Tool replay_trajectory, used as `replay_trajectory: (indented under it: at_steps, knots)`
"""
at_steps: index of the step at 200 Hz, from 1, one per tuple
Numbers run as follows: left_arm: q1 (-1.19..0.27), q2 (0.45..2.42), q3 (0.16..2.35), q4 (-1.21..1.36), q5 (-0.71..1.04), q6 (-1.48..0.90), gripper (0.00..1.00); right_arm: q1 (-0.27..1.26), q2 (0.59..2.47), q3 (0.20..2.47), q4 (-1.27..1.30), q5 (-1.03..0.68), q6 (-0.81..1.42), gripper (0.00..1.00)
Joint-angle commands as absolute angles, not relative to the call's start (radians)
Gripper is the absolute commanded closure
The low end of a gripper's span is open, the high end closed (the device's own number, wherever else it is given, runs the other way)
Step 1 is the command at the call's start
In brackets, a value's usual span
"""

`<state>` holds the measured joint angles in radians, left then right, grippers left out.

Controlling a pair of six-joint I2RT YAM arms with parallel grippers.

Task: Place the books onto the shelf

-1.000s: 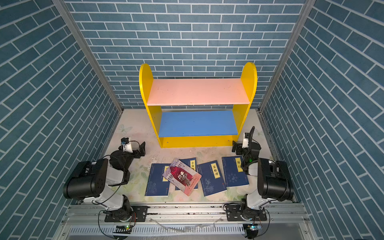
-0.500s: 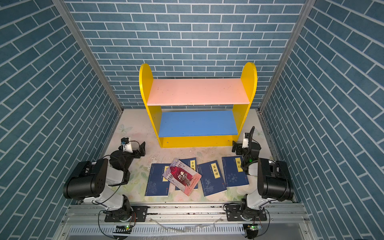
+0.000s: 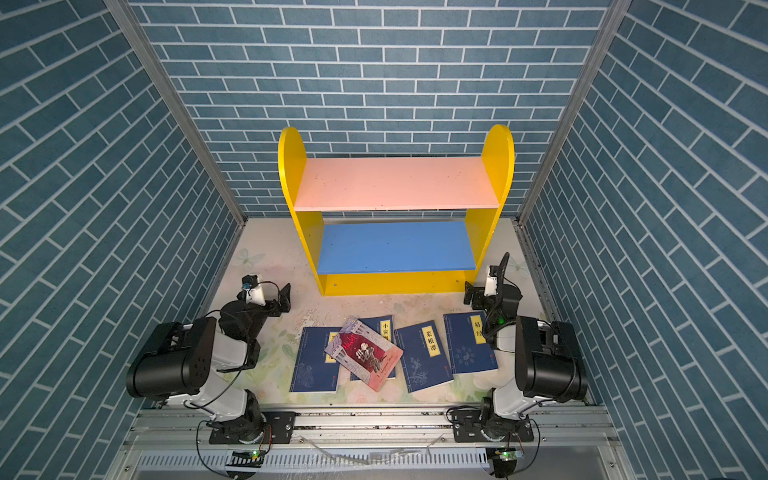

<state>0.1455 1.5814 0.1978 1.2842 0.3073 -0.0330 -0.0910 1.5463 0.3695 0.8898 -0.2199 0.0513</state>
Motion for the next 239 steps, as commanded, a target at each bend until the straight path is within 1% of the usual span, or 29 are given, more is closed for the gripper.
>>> replay_trajectory:
  at_steps: [1,58,76,129,141,151,171,239]
  knots:
    - [0.149,1.584,0.21,1.284,0.307,-0.032,0.0,-0.094,1.542,0.384,0.885,-0.211,0.026,0.01]
    - [0.148,1.584,0.21,1.284,0.307,-0.031,0.0,-0.094,1.543,0.384,0.887,-0.211,0.026,0.01]
    - [0.148,1.582,0.211,1.279,0.307,-0.031,0.0,-0.094,1.543,0.388,0.88,-0.163,0.043,0.01]
    - [0.131,1.562,0.267,1.149,0.316,-0.001,0.0,-0.094,1.543,0.39,0.874,-0.133,0.055,0.01]
    - [0.127,1.559,0.288,1.106,0.345,0.014,0.0,-0.091,1.545,0.394,0.869,-0.115,0.058,0.01]
    - [0.124,1.556,0.316,1.054,0.406,0.042,0.0,-0.088,1.543,0.396,0.865,-0.106,0.057,0.01]
    - [0.095,1.547,0.347,0.975,0.372,0.069,0.0,-0.087,1.542,0.393,0.869,-0.107,0.057,0.01]
    - [0.096,1.544,0.275,1.116,0.335,0.052,0.0,-0.089,1.536,0.374,0.9,-0.094,0.066,0.02]
